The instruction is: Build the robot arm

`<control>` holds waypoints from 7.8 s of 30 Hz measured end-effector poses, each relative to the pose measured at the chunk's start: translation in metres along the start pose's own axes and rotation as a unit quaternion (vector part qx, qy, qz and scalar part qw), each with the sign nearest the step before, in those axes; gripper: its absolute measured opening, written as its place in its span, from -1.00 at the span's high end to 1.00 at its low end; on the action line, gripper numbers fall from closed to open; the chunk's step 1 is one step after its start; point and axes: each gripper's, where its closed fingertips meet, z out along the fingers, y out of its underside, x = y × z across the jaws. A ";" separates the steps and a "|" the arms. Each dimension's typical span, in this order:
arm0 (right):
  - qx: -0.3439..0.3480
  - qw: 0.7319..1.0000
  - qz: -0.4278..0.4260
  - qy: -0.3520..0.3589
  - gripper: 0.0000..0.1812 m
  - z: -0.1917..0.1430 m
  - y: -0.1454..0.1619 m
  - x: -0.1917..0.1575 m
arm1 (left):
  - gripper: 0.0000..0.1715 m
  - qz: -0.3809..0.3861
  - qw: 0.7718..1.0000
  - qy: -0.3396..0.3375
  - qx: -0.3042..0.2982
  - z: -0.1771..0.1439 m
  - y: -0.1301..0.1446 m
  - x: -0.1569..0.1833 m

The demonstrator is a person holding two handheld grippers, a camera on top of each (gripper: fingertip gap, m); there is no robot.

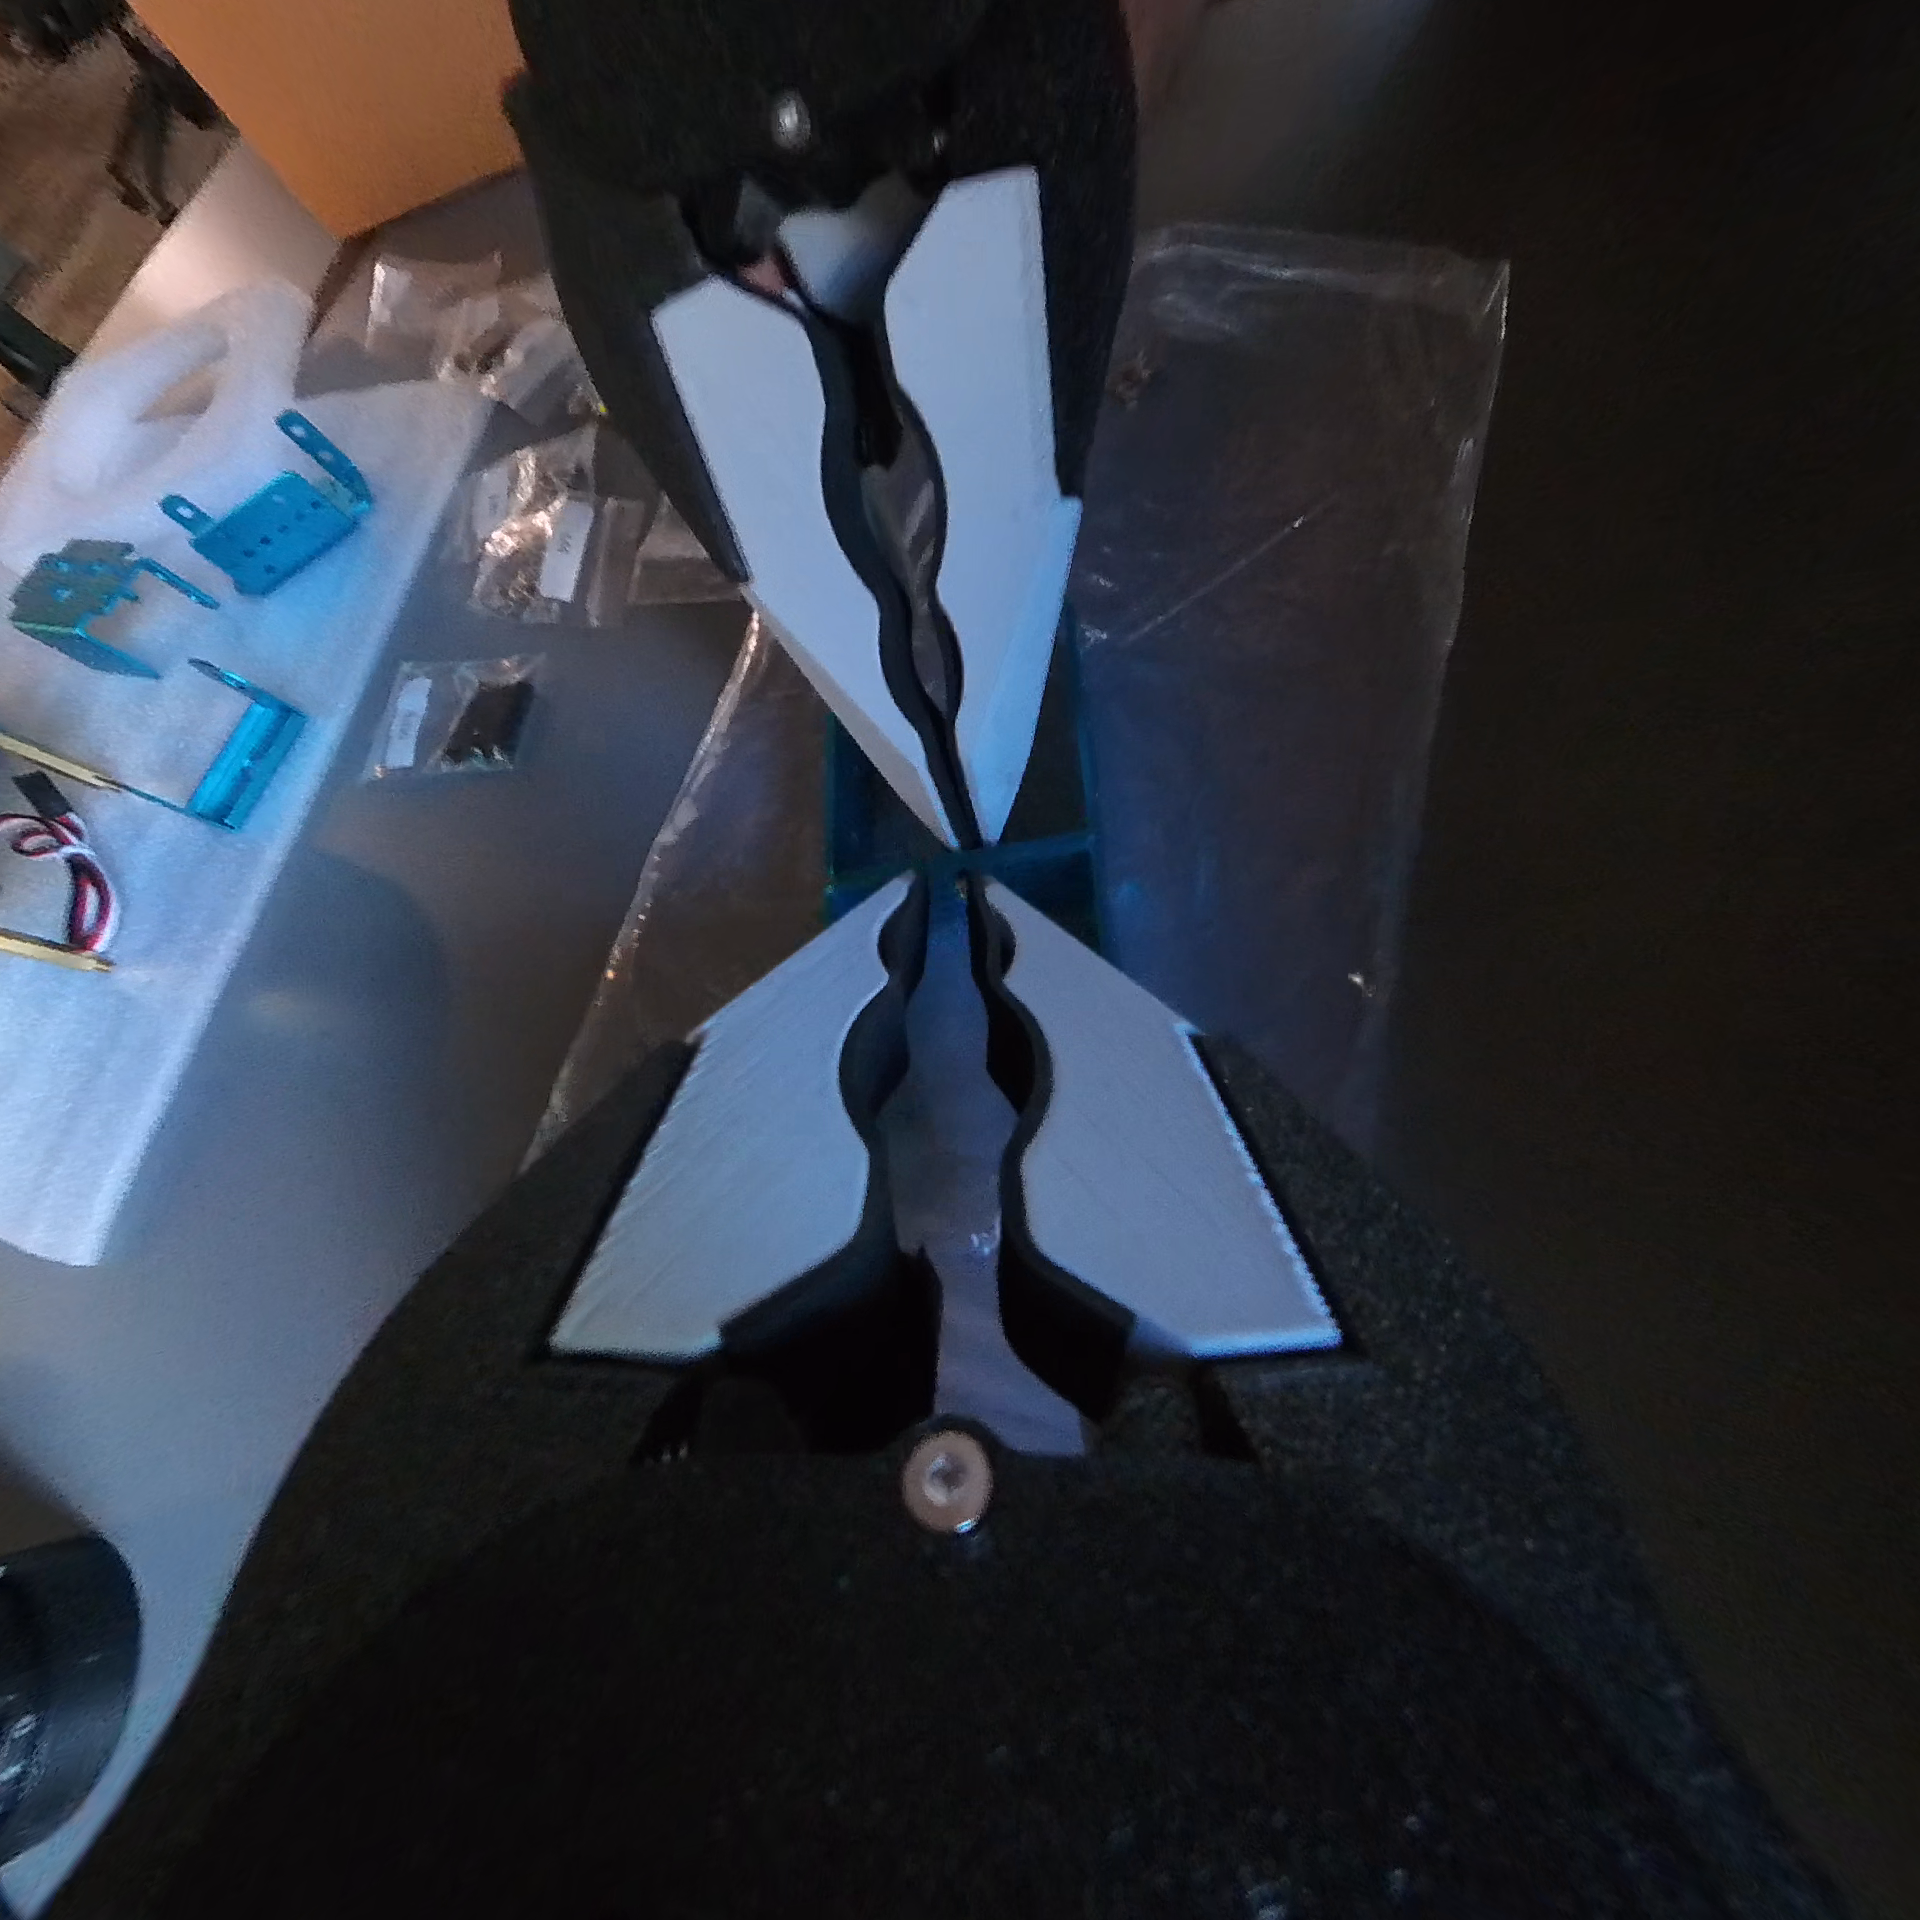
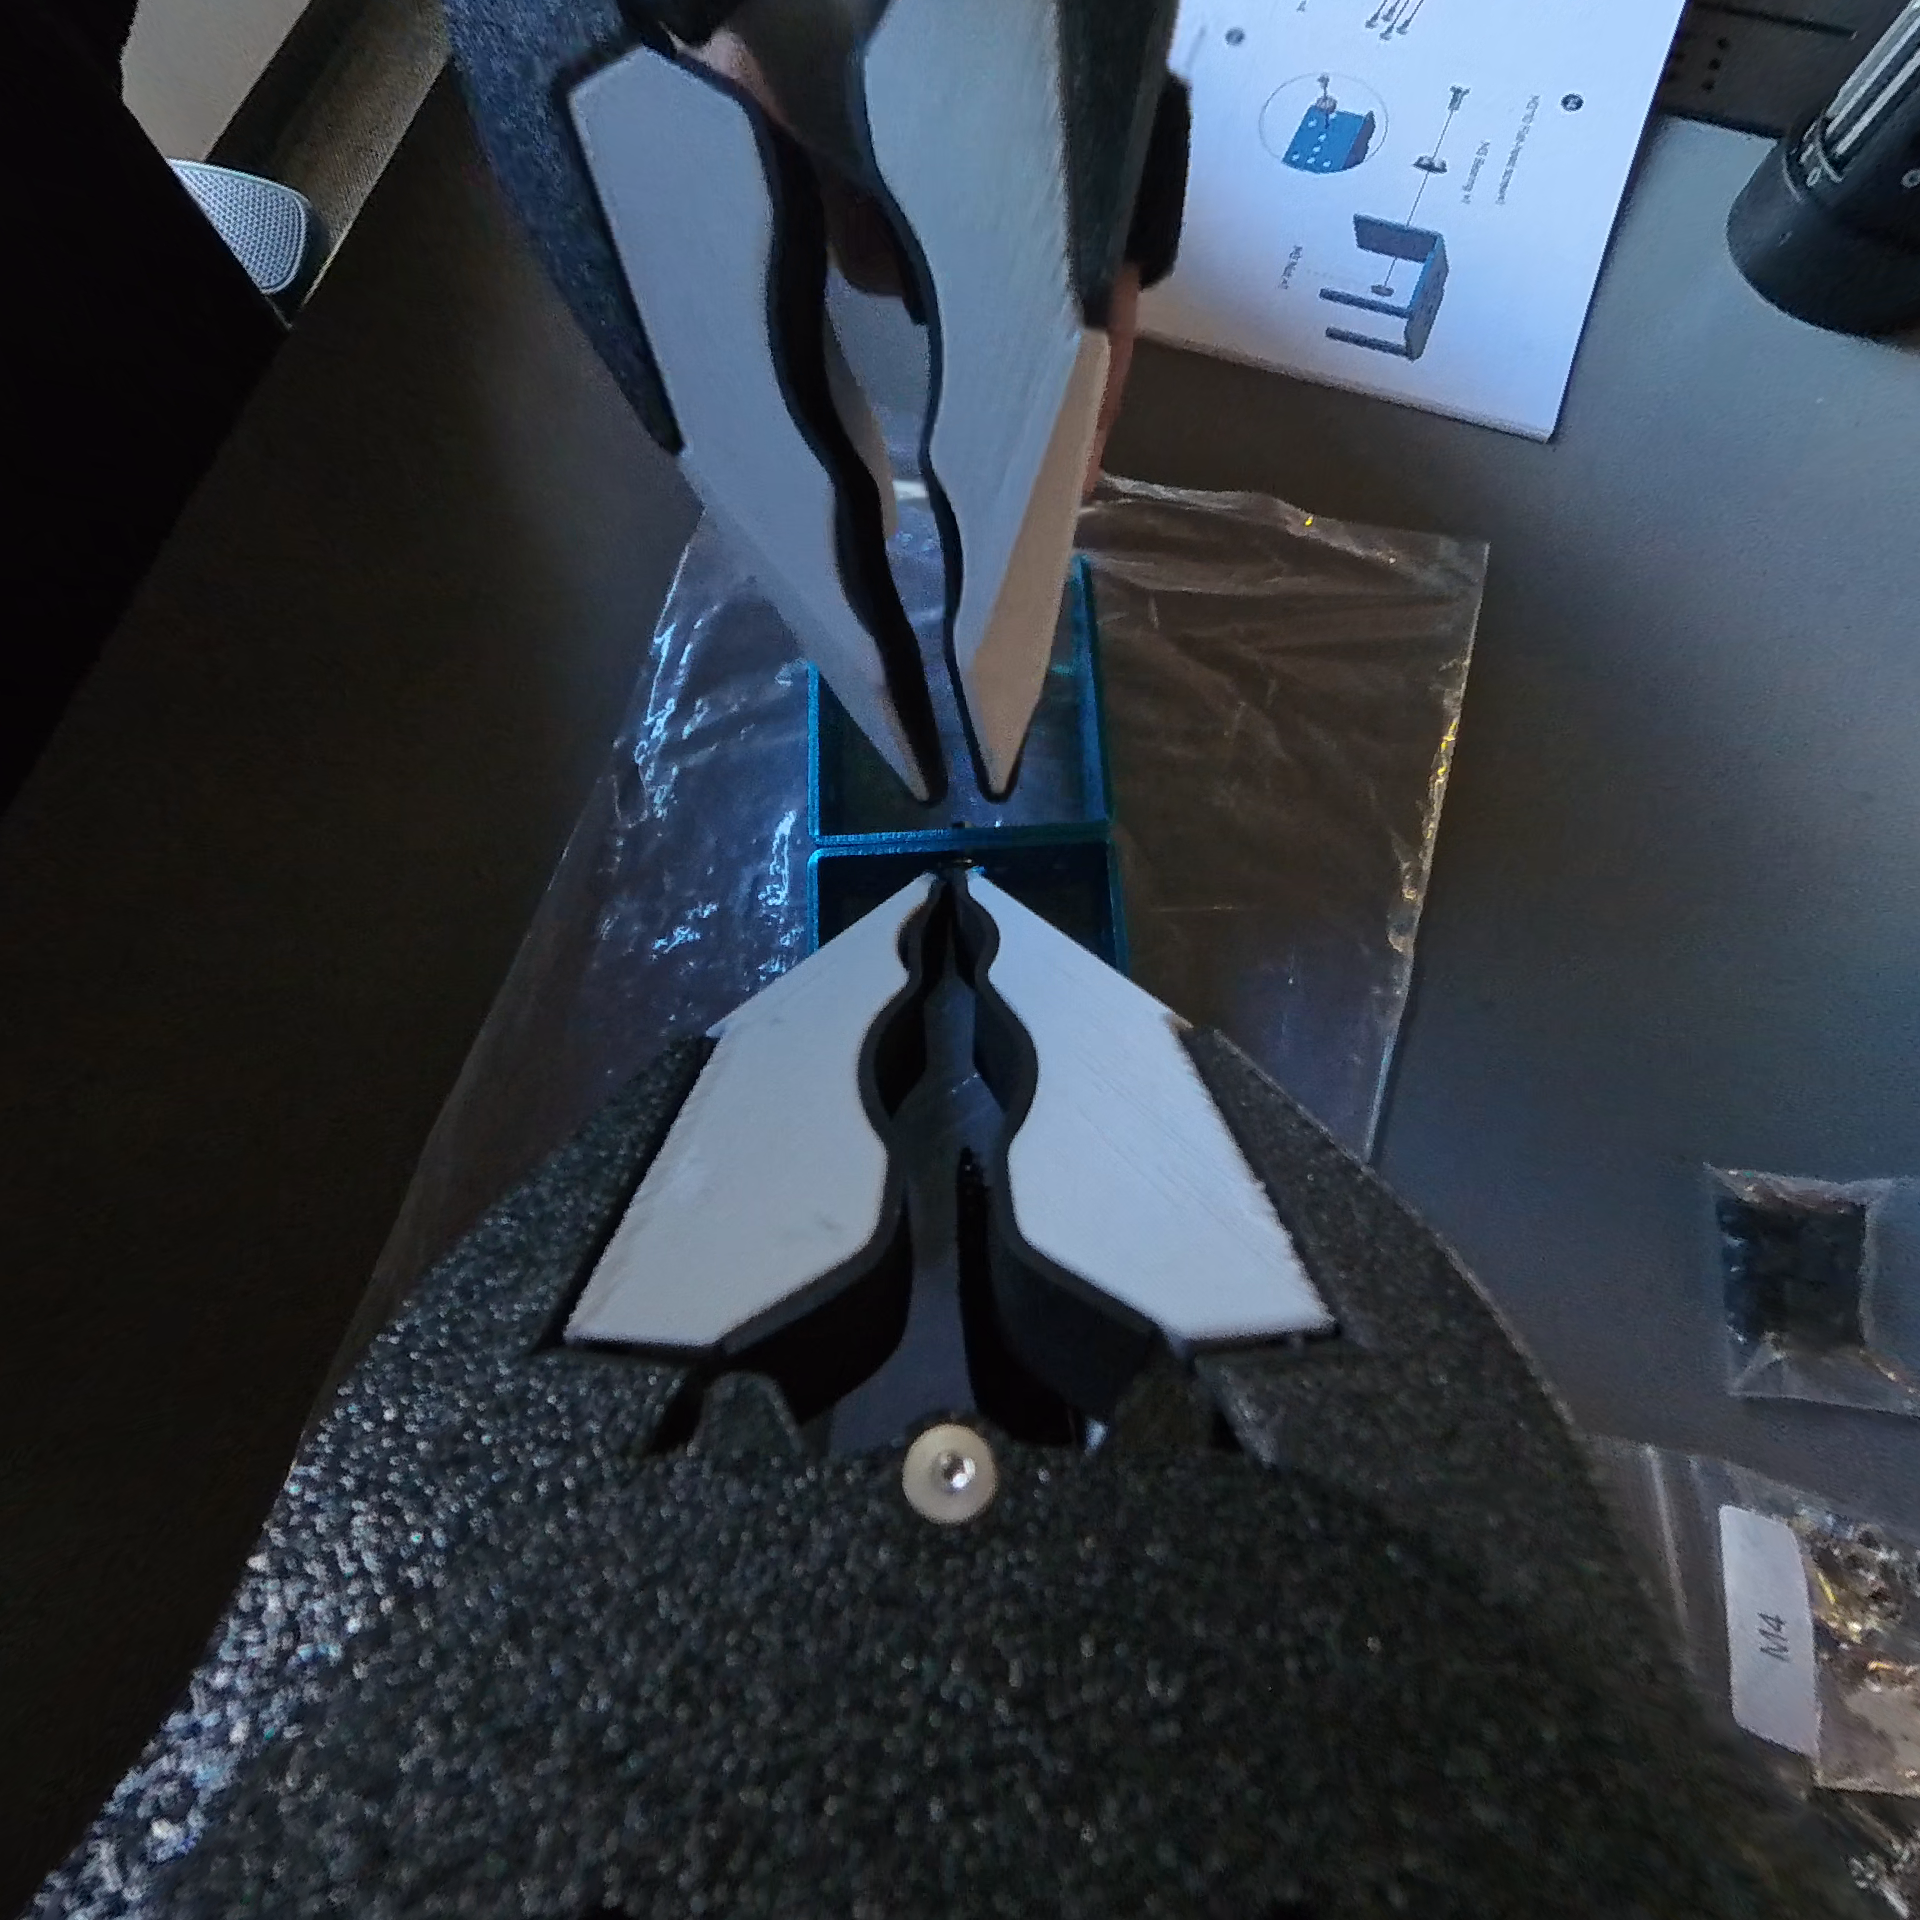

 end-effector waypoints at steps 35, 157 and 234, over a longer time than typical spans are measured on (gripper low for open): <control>-0.281 0.952 -0.107 0.053 0.41 0.013 0.003 -0.015 | 0.24 -0.097 0.990 0.098 -0.035 -0.011 0.032 0.005; -0.322 0.915 -0.155 0.189 0.43 0.005 -0.007 -0.009 | 0.25 -0.096 0.990 0.095 -0.049 -0.009 0.036 0.003; -0.359 0.913 -0.083 0.175 0.52 0.008 0.002 -0.010 | 0.26 -0.095 0.990 0.096 -0.049 -0.008 0.035 0.004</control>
